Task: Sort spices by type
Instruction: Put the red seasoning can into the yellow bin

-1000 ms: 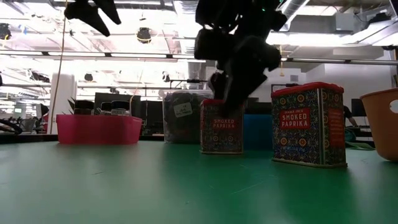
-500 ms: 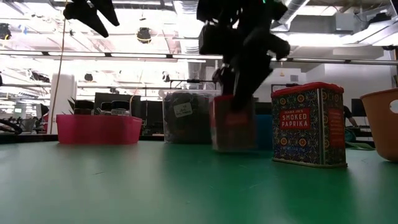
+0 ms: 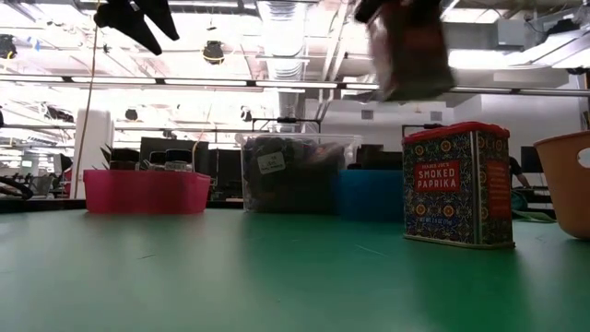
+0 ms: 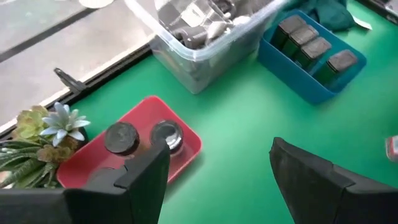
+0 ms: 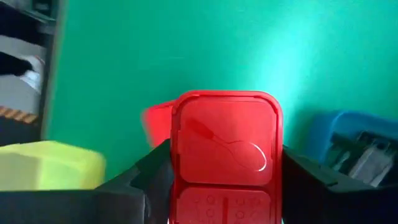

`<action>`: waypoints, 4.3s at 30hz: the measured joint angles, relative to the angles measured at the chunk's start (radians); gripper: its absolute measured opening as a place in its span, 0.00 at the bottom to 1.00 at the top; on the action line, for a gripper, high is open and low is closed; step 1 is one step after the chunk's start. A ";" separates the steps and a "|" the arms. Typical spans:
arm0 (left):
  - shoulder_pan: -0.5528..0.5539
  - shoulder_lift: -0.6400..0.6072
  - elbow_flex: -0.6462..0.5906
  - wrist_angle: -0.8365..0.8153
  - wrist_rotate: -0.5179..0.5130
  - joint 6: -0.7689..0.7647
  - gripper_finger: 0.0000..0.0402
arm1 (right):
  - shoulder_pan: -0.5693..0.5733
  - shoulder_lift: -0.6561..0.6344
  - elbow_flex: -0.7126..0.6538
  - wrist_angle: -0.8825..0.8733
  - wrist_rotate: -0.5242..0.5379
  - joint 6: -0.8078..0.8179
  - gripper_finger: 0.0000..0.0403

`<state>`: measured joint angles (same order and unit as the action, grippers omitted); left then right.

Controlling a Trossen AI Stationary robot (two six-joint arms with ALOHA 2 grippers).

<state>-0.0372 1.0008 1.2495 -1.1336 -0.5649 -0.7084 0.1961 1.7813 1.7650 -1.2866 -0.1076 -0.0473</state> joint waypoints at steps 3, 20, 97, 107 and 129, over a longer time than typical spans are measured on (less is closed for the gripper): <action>0.000 0.000 0.000 0.005 -0.022 -0.011 0.66 | 0.083 -0.092 -0.058 0.024 0.024 0.100 0.60; 0.000 0.000 0.000 0.081 -0.027 -0.112 0.66 | 0.731 -0.306 -0.382 0.218 0.241 1.088 0.61; 0.005 0.000 0.000 0.076 0.044 -0.125 0.66 | 0.946 -0.247 -0.397 0.000 0.233 1.886 0.96; 0.005 0.000 0.000 0.078 0.063 -0.155 0.66 | 0.539 -0.348 -0.397 -0.055 0.326 1.320 0.96; 0.006 0.000 0.000 0.078 0.067 -0.231 0.66 | 0.157 -0.115 -0.397 0.374 0.093 0.924 0.96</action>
<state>-0.0315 1.0012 1.2495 -1.0554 -0.4980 -0.9398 0.3535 1.6661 1.3678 -0.9125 -0.0141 0.8767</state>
